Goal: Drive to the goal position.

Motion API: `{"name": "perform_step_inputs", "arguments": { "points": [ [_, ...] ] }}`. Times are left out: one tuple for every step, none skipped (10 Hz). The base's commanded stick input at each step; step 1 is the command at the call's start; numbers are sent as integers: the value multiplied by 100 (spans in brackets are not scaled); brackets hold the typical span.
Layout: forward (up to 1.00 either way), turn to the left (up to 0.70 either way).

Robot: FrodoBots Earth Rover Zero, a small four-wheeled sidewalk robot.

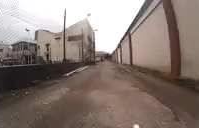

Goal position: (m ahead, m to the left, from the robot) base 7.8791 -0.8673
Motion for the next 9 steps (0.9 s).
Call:
{"name": "perform_step_inputs", "arguments": {
  "points": [
    [70, 0],
    [70, 0],
    [70, 0],
    [70, 0],
    [70, 0],
    [70, 0],
    [70, 0],
    [70, 0],
    [70, 0]
  ]
}}
